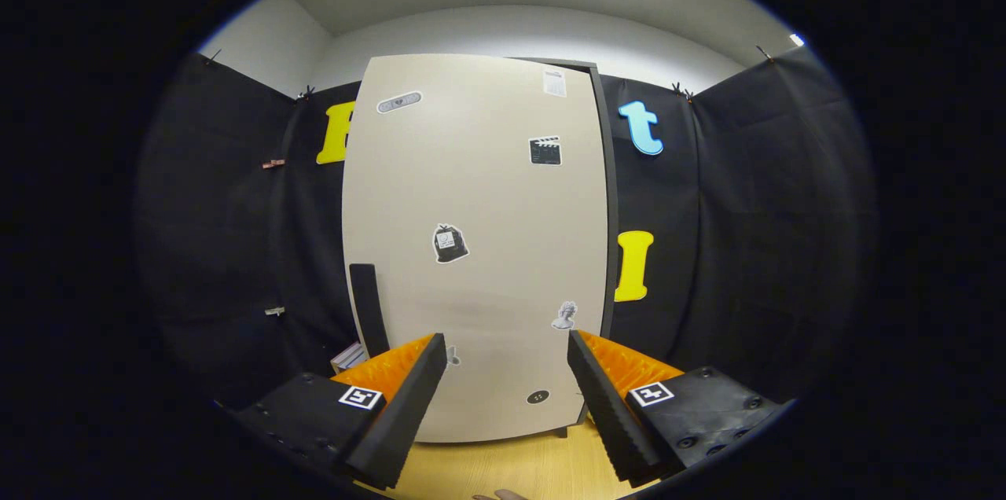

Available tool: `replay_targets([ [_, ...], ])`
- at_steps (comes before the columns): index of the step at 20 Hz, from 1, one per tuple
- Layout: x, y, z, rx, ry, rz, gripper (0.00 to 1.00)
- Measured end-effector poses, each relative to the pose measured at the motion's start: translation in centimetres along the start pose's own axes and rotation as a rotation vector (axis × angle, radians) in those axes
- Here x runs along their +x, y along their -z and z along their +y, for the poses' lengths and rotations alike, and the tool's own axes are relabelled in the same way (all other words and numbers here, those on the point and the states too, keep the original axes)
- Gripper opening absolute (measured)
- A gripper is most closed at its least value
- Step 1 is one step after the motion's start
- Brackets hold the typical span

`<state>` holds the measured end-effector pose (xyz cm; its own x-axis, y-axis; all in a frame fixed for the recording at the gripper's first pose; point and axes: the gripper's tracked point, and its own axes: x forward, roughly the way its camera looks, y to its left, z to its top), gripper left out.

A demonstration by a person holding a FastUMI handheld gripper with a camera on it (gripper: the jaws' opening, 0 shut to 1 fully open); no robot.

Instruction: Open the shoe cabinet door, grab the shoes and put them into the shoe cabinet, then close the shoe cabinet door.

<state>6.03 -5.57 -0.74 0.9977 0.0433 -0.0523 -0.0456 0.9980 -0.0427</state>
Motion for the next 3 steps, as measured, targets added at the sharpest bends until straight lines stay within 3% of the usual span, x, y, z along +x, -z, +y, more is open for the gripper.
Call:
replay_targets([
  [3, 0.09, -0.12, -0.11, -0.001, 0.000, -0.003, 0.98],
])
